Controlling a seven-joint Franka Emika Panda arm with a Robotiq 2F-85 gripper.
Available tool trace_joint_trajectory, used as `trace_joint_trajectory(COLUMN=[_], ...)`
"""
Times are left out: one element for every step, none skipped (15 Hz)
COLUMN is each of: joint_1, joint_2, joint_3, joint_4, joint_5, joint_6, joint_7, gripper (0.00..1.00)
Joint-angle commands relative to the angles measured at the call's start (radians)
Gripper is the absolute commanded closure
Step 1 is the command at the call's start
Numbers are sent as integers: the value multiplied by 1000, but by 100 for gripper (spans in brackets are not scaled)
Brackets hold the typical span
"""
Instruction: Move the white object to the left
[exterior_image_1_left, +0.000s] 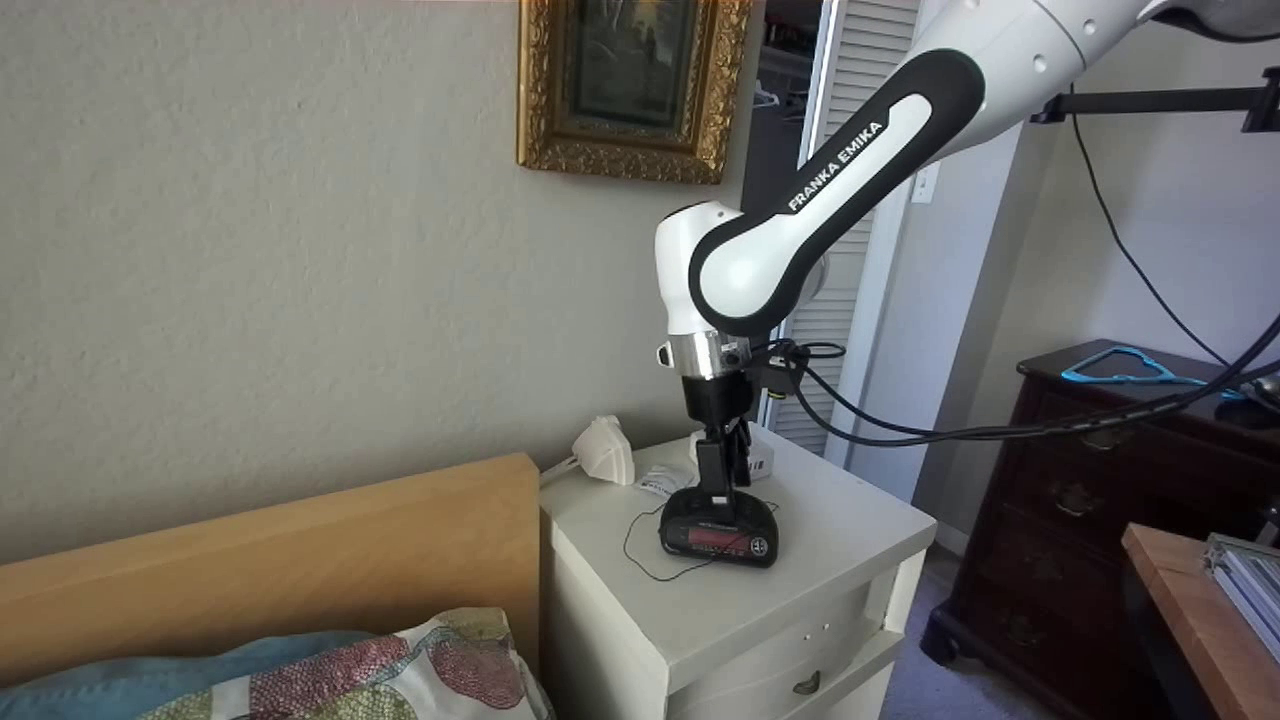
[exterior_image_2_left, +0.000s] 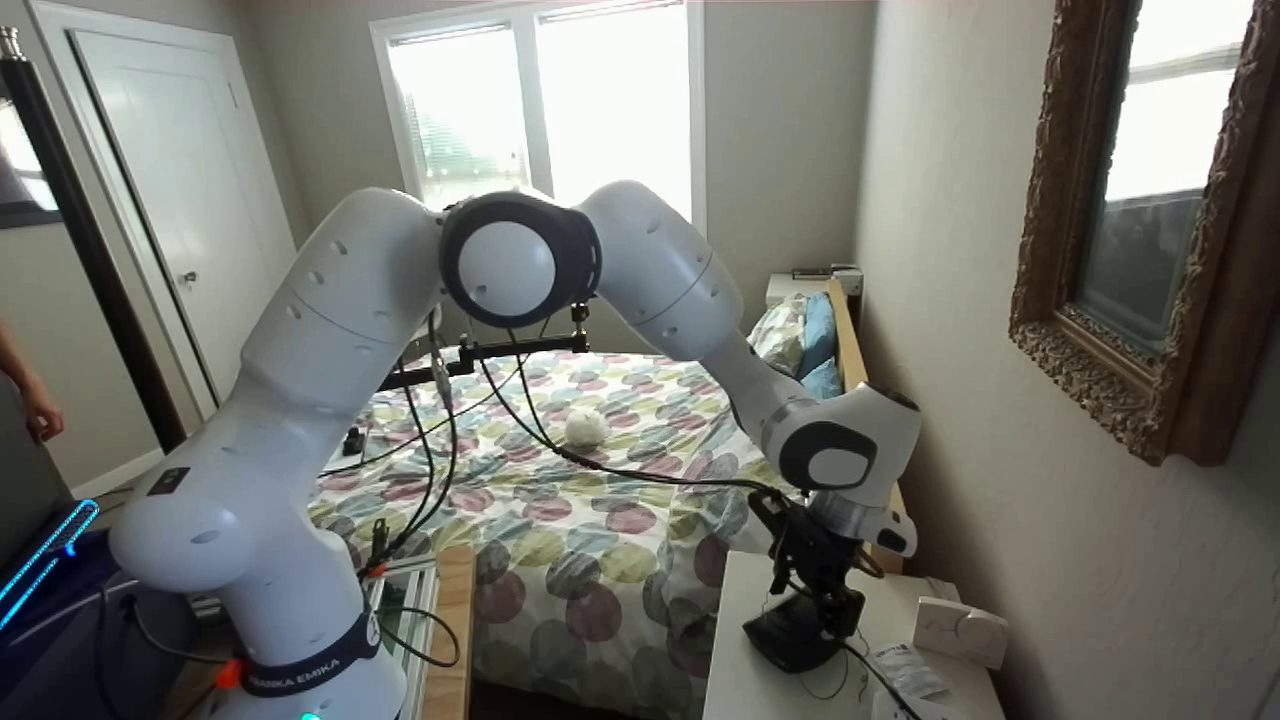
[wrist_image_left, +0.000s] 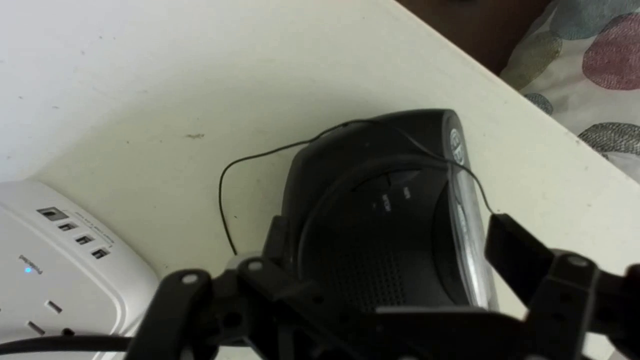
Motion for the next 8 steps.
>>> trace_joint_trajectory(joint_1=[-36,-38,-41,-44,-47,-51,-51,-49], joint_2=[32,35,36,36,37,38,37,36], joint_3=[34,33,34,36,38,40,39,36], joint_4=[36,37,37,37,36,38,38,37], joint_5=[-2,-8,-10,-10,-9,-5,-2,2], joint_6=[-59,-57,-48,-41,-36,-34,-30,-25], joint_7=[-108,-131,-151,-166,-182,-192,-188,-173], gripper=[0,0,0,0,0,0,0,0])
